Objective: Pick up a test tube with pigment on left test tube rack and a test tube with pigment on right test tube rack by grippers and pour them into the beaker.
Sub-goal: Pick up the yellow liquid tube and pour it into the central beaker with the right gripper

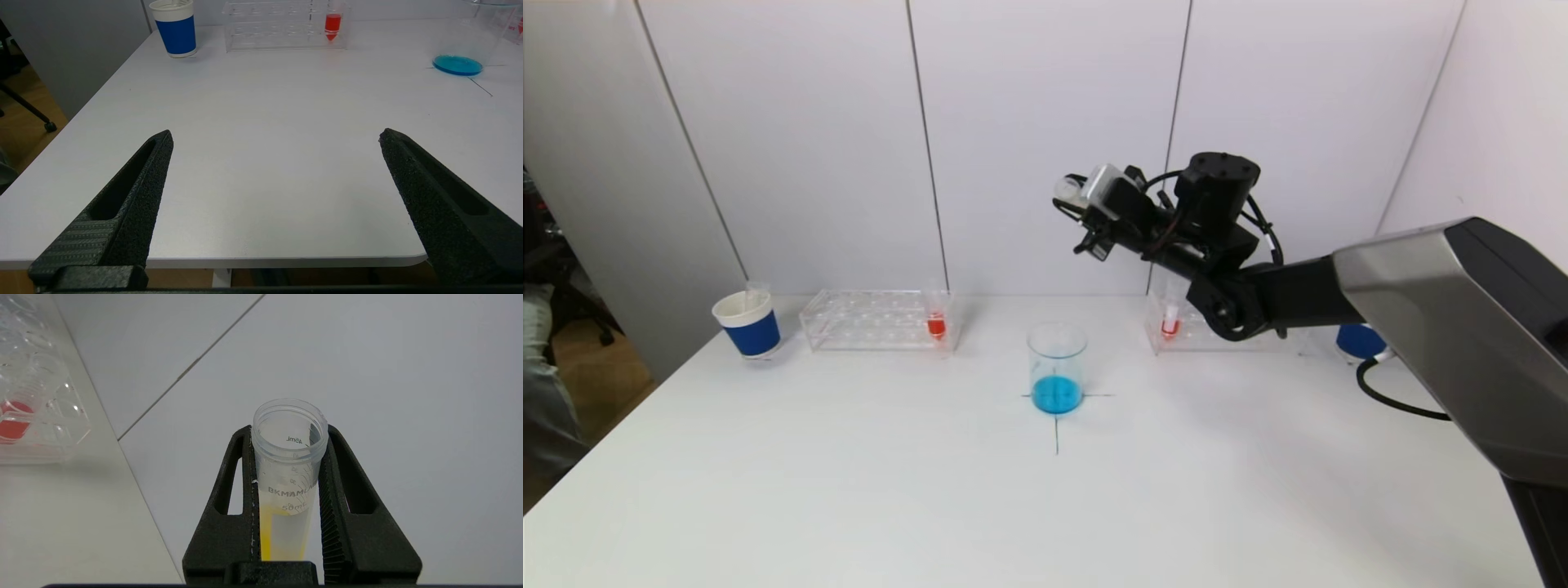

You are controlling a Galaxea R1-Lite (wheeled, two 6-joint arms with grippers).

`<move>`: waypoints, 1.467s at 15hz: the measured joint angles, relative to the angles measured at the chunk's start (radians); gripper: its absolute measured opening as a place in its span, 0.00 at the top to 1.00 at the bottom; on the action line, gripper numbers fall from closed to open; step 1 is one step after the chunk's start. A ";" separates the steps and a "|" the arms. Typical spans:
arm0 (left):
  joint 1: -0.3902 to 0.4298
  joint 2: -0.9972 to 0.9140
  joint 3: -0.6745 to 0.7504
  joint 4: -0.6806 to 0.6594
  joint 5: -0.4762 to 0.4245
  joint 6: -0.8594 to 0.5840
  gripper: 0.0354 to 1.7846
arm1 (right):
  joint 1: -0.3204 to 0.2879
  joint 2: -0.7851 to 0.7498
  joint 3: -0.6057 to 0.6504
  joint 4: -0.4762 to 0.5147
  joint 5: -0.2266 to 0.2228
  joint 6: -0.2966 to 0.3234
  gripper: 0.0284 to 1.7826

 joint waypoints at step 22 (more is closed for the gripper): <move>0.000 0.000 0.000 0.000 0.000 -0.002 0.01 | -0.033 0.123 0.183 -0.316 0.325 -0.310 0.75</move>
